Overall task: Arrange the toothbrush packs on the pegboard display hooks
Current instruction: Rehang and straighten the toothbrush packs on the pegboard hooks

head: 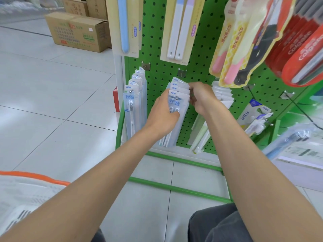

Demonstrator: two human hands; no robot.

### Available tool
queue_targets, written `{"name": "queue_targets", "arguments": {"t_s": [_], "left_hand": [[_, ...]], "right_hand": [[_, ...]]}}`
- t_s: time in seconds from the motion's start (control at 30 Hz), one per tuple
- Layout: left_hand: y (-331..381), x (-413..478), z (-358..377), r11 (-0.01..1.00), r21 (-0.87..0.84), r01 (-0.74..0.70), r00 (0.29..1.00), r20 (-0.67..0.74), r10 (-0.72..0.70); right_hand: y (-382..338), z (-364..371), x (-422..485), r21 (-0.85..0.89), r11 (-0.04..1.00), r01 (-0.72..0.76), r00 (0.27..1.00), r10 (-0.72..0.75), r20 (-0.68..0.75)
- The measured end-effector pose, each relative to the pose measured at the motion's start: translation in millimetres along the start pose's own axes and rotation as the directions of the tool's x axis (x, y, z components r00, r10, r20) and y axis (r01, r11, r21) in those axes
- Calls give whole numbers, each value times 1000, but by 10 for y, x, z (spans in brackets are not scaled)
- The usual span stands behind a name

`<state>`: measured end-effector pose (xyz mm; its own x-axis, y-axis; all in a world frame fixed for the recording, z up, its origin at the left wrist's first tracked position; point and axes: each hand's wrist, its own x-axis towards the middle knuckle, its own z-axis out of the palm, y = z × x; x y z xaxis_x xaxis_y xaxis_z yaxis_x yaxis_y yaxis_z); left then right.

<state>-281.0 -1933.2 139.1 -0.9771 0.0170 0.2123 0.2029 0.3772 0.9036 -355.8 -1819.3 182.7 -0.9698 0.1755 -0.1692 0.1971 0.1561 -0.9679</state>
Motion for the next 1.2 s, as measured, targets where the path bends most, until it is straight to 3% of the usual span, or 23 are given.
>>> {"name": "queue_targets", "arguments": {"t_s": [0.17, 0.33, 0.5, 0.67, 0.8, 1.03, 1.2], "left_hand": [[7, 0, -9, 1000, 11, 6, 1000, -5, -6], [20, -29, -39, 998, 34, 59, 998, -4, -59], [111, -151, -62, 984, 159, 76, 989, -134, -55], [277, -344, 44, 957, 287, 25, 967, -250, 50], [416, -479, 260, 979, 203, 13, 992, -125, 13], [477, -453, 610, 989, 143, 30, 995, 91, -44], [458, -363, 847, 994, 111, 21, 988, 150, -38]], "right_hand": [[38, 31, -1, 71, 997, 6, 1000, -7, 6], [119, 34, -132, 29, 999, 38, 999, -37, -5], [282, -42, -405, -164, 984, 76, 997, -70, 39], [382, -278, -806, -394, 890, 230, 973, -221, 70], [528, -568, -974, -471, 847, 248, 968, -236, 84], [613, -970, -862, -439, 894, 93, 986, -143, -81], [530, -1044, -731, -375, 903, 210, 960, -263, -95]]}}
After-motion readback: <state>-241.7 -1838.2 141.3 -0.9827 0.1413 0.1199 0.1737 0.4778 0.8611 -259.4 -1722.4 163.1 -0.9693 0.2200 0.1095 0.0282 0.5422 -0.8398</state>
